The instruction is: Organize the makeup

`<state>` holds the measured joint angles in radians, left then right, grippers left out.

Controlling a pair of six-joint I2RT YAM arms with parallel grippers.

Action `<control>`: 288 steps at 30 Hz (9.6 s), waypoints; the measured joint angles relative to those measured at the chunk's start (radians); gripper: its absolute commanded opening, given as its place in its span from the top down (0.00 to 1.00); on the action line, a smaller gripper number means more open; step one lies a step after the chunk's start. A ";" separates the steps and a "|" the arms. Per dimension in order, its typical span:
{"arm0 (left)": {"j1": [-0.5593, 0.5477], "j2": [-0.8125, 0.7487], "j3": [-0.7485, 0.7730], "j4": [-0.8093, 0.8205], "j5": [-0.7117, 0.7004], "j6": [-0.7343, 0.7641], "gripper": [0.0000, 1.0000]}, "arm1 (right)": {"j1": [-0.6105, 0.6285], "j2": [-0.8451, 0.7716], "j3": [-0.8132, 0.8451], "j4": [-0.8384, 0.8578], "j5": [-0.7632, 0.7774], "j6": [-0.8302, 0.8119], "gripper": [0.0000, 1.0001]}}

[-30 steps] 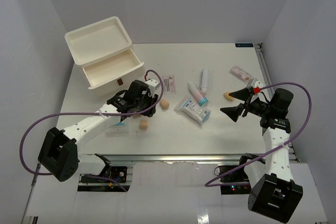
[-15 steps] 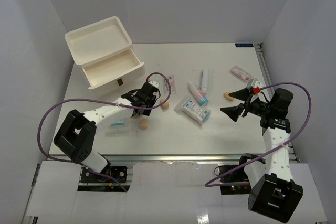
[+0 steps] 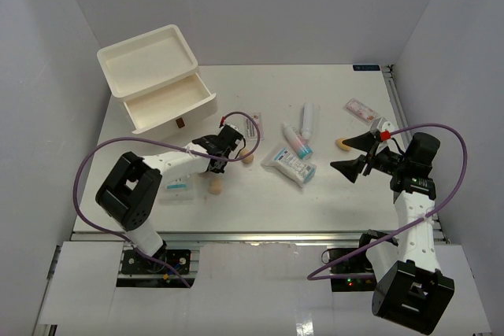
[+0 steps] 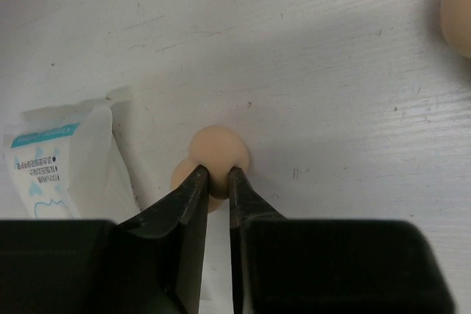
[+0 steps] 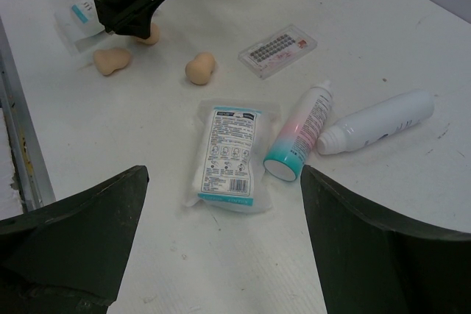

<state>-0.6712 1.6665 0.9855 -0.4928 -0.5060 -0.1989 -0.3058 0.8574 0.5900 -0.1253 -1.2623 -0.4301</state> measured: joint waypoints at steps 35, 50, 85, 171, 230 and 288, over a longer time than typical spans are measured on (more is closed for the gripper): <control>0.401 -0.309 0.333 0.121 0.315 0.019 0.87 | 0.000 0.004 0.000 -0.013 -0.031 -0.022 0.10; 0.440 -0.303 0.341 0.109 0.414 0.006 0.16 | 0.356 0.207 0.163 -0.174 0.193 -0.151 0.05; 0.438 -1.089 -0.356 0.376 0.925 -0.064 0.09 | 0.982 1.228 0.920 -0.246 0.830 0.227 0.92; 0.013 -0.304 -0.206 0.021 0.377 -0.303 0.34 | 0.231 0.048 0.072 -0.098 0.306 0.075 0.24; 0.386 -0.259 0.428 0.033 0.144 0.031 0.51 | 0.216 0.032 0.066 -0.050 0.271 0.137 0.21; 0.393 -0.964 -0.271 0.330 0.893 -0.040 0.13 | 0.198 0.888 0.454 -0.095 0.967 0.356 0.90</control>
<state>-0.2787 0.7021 0.7147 -0.1628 0.3873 -0.2386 -0.1081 1.7458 1.0435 -0.2201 -0.2957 -0.0741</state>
